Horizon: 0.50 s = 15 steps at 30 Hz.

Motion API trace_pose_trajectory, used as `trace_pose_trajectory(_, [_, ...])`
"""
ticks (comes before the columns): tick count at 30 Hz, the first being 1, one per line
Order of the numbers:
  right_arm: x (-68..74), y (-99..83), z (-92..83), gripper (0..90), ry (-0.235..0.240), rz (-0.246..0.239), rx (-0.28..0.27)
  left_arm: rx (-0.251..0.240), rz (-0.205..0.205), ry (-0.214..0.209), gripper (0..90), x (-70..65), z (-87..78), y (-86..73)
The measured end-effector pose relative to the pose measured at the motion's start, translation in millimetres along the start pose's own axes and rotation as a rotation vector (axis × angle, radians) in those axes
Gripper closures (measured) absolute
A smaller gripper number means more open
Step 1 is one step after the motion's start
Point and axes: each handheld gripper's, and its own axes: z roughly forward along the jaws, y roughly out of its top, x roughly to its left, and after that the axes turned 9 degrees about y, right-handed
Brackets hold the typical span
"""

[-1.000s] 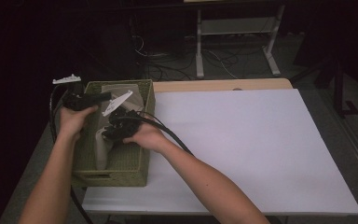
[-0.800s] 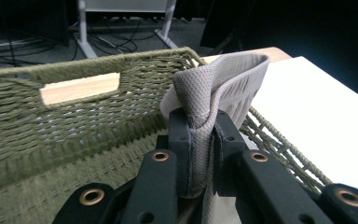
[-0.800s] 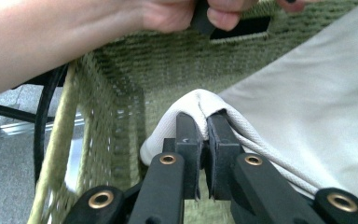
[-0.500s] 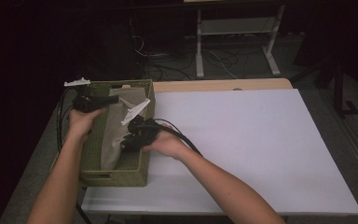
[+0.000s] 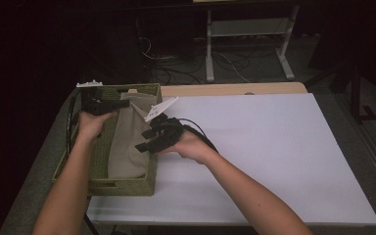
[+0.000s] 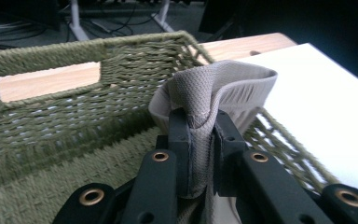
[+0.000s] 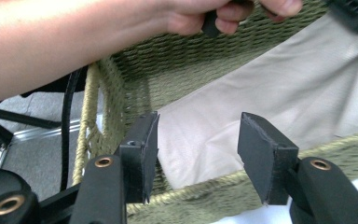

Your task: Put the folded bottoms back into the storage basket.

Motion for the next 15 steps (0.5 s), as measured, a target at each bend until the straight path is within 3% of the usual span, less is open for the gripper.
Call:
trace_pose_trajectory(13, [-8.1, -8.7, -32.6, 42.7, -0.041, 0.0, -0.048, 0.042, -0.012, 0.11, 78.9, 11.9, 36.3, 6.3])
trace_pose_trajectory(15, [-9.3, -12.2, -37.9, 42.3, -0.049, 0.008, -0.052, 0.051, -0.015, 0.145, 76.8, 12.7, 40.3, 4.8])
